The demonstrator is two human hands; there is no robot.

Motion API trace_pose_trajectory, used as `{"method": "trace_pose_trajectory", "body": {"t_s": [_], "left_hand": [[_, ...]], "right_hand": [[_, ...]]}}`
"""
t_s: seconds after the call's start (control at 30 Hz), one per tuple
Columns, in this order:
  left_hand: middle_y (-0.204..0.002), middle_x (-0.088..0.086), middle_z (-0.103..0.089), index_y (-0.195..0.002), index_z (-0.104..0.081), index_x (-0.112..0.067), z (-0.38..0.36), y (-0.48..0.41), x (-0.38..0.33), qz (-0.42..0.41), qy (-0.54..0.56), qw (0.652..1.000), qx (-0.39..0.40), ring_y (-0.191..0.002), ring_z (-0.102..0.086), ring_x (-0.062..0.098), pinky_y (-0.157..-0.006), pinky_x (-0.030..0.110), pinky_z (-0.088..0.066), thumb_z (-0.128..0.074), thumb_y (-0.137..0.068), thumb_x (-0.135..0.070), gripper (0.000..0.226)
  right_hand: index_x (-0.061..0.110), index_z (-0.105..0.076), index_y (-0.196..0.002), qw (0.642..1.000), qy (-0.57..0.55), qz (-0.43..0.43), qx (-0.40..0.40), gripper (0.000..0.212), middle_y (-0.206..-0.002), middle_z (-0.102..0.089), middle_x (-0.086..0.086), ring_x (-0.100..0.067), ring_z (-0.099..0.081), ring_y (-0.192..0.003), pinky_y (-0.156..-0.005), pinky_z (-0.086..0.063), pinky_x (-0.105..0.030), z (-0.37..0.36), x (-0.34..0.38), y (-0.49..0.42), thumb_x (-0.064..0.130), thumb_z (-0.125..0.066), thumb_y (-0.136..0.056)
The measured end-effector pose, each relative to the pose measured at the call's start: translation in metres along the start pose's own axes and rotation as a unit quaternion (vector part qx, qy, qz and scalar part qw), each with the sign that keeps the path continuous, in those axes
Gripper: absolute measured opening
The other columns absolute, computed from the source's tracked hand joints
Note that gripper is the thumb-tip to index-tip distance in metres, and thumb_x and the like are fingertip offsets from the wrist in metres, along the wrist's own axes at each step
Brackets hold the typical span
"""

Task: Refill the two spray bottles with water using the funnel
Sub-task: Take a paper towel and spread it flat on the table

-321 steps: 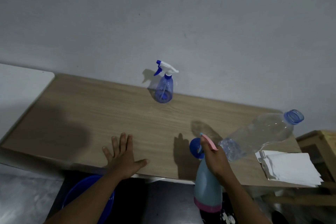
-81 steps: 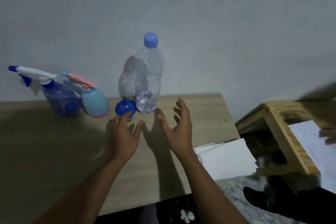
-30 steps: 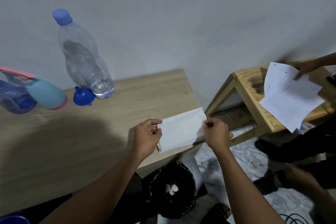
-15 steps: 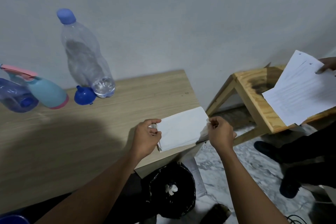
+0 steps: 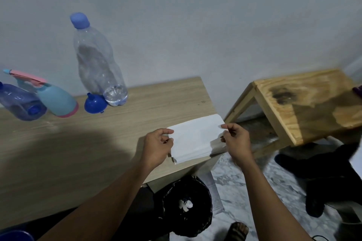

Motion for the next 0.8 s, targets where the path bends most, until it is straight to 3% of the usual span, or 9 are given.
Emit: {"method": "trace_pose_trajectory", "body": {"t_s": [0.13, 0.27, 0.4, 0.47, 0.53, 0.63, 0.7, 0.8], "left_hand": [[-0.081, 0.017, -0.073, -0.111, -0.068, -0.010, 0.009, 0.004, -0.006, 0.002, 0.027, 1.000, 0.000, -0.058, -0.062, 0.013, -0.045, 0.010, -0.044, -0.070, -0.085, 0.002, 0.028], [-0.079, 0.018, -0.073, -0.112, -0.067, -0.015, 0.027, 0.004, -0.016, -0.021, 0.026, 0.999, 0.006, -0.053, -0.059, 0.007, -0.046, 0.015, -0.043, -0.070, -0.084, 0.001, 0.032], [-0.076, 0.022, -0.070, -0.114, -0.066, -0.020, 0.055, 0.007, -0.037, -0.057, 0.052, 0.997, 0.019, -0.059, -0.058, 0.019, -0.052, 0.026, -0.046, -0.066, -0.085, 0.005, 0.039], [-0.063, 0.012, -0.066, -0.114, -0.065, -0.021, 0.073, 0.012, -0.048, -0.069, 0.074, 0.995, 0.016, -0.054, -0.054, 0.011, -0.053, 0.024, -0.043, -0.063, -0.085, 0.008, 0.041], [-0.055, -0.004, -0.060, -0.115, -0.064, -0.017, 0.093, 0.018, -0.058, -0.076, 0.123, 0.989, 0.008, -0.053, -0.050, 0.006, -0.058, 0.021, -0.042, -0.059, -0.087, 0.012, 0.041], [-0.087, 0.000, -0.073, -0.110, -0.065, -0.012, 0.128, 0.025, -0.064, -0.073, 0.263, 0.962, -0.030, -0.079, -0.066, 0.013, -0.076, 0.025, -0.055, -0.050, -0.088, 0.020, 0.042], [-0.103, 0.005, -0.073, -0.110, -0.063, -0.009, 0.151, 0.031, -0.061, -0.058, 0.346, 0.935, -0.046, -0.088, -0.071, 0.016, -0.076, 0.025, -0.059, -0.044, -0.090, 0.021, 0.041], [-0.096, 0.003, -0.075, -0.110, -0.061, -0.009, 0.186, 0.043, -0.057, -0.044, 0.411, 0.909, -0.062, -0.082, -0.073, 0.013, -0.067, 0.025, -0.060, -0.037, -0.092, 0.018, 0.040]], "right_hand": [[0.018, -0.074, -0.090, 0.999, -0.012, -0.024, 0.025, 0.027, -0.091, -0.075, -0.007, -0.011, -0.064, -0.069, -0.079, -0.057, -0.035, -0.007, -0.001, 0.003, -0.003, -0.056, -0.091], [0.017, -0.076, -0.095, 0.997, -0.027, -0.037, 0.055, 0.027, -0.095, -0.076, -0.002, -0.013, -0.065, -0.075, -0.083, -0.058, -0.036, -0.016, 0.005, 0.011, -0.003, -0.058, -0.090], [0.015, -0.078, -0.094, 0.995, -0.075, -0.020, 0.063, 0.010, -0.090, -0.077, 0.004, -0.007, -0.068, -0.081, -0.084, -0.058, -0.034, -0.032, 0.022, 0.023, 0.009, -0.072, -0.089], [0.013, -0.079, -0.086, 0.991, -0.116, -0.009, 0.067, 0.003, -0.086, -0.078, 0.002, -0.011, -0.069, -0.085, -0.086, -0.053, -0.031, -0.044, 0.035, 0.032, 0.015, -0.079, -0.083], [0.014, -0.078, -0.079, 0.983, -0.164, -0.014, 0.082, 0.011, -0.089, -0.079, 0.000, -0.013, -0.069, -0.090, -0.092, -0.050, -0.034, -0.059, 0.049, 0.041, 0.021, -0.085, -0.075], [0.014, -0.072, -0.074, 0.958, -0.249, -0.045, 0.133, 0.025, -0.089, -0.077, -0.001, -0.019, -0.066, -0.094, -0.093, -0.051, -0.050, -0.091, 0.070, 0.061, 0.031, -0.086, -0.062], [0.012, -0.069, -0.072, 0.929, -0.326, -0.063, 0.166, 0.017, -0.085, -0.075, -0.005, -0.023, -0.066, -0.093, -0.089, -0.053, -0.057, -0.118, 0.086, 0.077, 0.023, -0.082, -0.066], [0.016, -0.071, -0.074, 0.899, -0.379, -0.079, 0.205, 0.008, -0.082, -0.074, -0.006, -0.026, -0.066, -0.084, -0.074, -0.054, -0.044, -0.159, 0.109, 0.106, 0.016, -0.077, -0.070]]}}
Point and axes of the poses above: each hand's wrist, its own y-axis away from the middle knuckle, its own z-axis out of the back of the hand, x = y × z, the point moved 7 cm from there along -y, towards the middle knuckle
